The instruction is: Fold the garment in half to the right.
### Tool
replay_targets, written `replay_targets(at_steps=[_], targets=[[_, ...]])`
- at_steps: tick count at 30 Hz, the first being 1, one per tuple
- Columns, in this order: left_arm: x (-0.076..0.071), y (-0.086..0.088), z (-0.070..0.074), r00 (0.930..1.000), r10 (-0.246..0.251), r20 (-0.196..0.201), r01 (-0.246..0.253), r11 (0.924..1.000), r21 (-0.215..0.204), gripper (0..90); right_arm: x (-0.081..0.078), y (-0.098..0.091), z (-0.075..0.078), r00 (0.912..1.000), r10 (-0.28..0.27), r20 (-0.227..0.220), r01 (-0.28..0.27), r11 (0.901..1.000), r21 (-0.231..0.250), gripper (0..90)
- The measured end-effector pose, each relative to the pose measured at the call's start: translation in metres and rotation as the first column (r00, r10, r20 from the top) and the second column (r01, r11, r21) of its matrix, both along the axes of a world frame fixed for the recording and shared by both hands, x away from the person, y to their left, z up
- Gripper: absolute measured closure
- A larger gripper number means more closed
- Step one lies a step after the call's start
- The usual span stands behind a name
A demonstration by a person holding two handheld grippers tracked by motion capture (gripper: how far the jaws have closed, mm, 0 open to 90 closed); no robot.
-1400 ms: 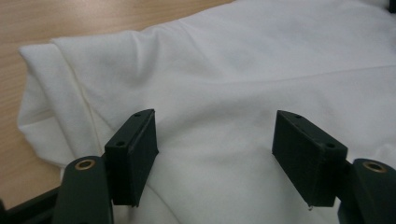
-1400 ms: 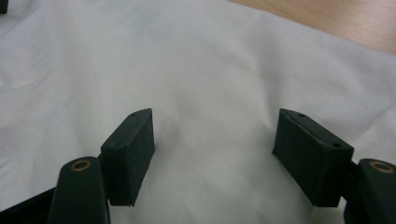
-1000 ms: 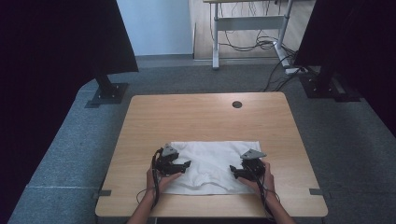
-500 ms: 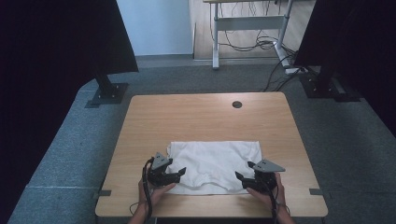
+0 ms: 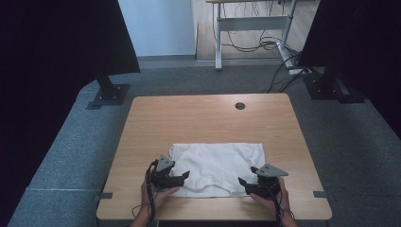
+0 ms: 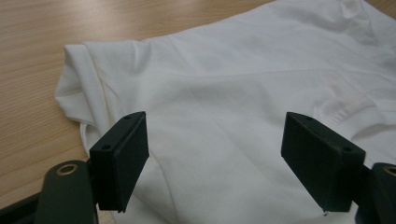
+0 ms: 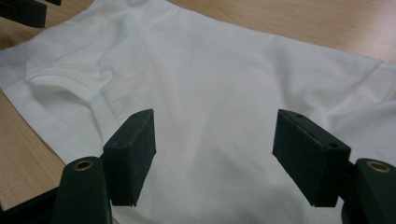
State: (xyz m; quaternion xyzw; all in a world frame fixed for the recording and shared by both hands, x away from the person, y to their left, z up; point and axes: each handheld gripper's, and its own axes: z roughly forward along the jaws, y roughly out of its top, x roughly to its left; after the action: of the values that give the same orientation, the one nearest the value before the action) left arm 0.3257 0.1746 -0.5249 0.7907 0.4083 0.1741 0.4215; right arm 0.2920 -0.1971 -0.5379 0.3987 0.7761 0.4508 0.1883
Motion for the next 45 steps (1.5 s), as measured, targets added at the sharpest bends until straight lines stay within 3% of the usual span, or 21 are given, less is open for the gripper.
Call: replay_targets(at_steps=[7,10,15,20,26,31,34,41,45], targets=[[0.009,0.004,-0.001,0.9994,0.035,-0.004,-0.034,0.9987,0.038,23.2,0.0,0.009,-0.001,0.9999,0.008,-0.008,-0.009,0.9998,-0.02,29.8],[0.018,0.012,-0.002,0.9979,0.062,-0.018,-0.062,0.9979,0.019,24.6,0.001,0.014,-0.003,0.9998,0.016,-0.013,-0.017,0.9995,-0.029,29.9],[0.037,0.021,0.001,0.9947,0.102,-0.012,-0.102,0.9948,-0.009,26.2,0.0,0.019,-0.005,0.9993,0.034,-0.016,-0.034,0.9988,-0.036,29.9],[0.059,0.02,0.001,0.9931,0.117,0.001,-0.117,0.9929,0.023,26.1,-0.001,0.023,-0.005,0.9989,0.045,-0.015,-0.046,0.9977,-0.051,29.9],[0.095,0.024,0.003,0.9872,0.158,-0.02,-0.158,0.9874,0.014,26.8,-0.001,0.023,-0.005,0.9987,0.049,-0.012,-0.05,0.997,-0.059,29.9],[0.113,0.027,0.0,0.9828,0.178,-0.051,-0.177,0.984,0.025,28.7,-0.001,0.024,-0.006,0.9986,0.051,-0.015,-0.052,0.9966,-0.064,29.9],[0.118,0.029,-0.003,0.9808,0.183,-0.067,-0.183,0.9831,0.013,28.5,-0.001,0.026,-0.007,0.9983,0.056,-0.016,-0.057,0.996,-0.069,29.9],[0.121,0.028,-0.01,0.9791,0.188,-0.078,-0.184,0.9815,0.052,31.0,-0.001,0.03,-0.008,0.9979,0.062,-0.014,-0.063,0.9947,-0.081,29.9],[0.123,0.029,-0.015,0.9777,0.19,-0.089,-0.186,0.9813,0.048,33.7,-0.001,0.031,-0.009,0.9977,0.066,-0.016,-0.067,0.9939,-0.087,29.8]])
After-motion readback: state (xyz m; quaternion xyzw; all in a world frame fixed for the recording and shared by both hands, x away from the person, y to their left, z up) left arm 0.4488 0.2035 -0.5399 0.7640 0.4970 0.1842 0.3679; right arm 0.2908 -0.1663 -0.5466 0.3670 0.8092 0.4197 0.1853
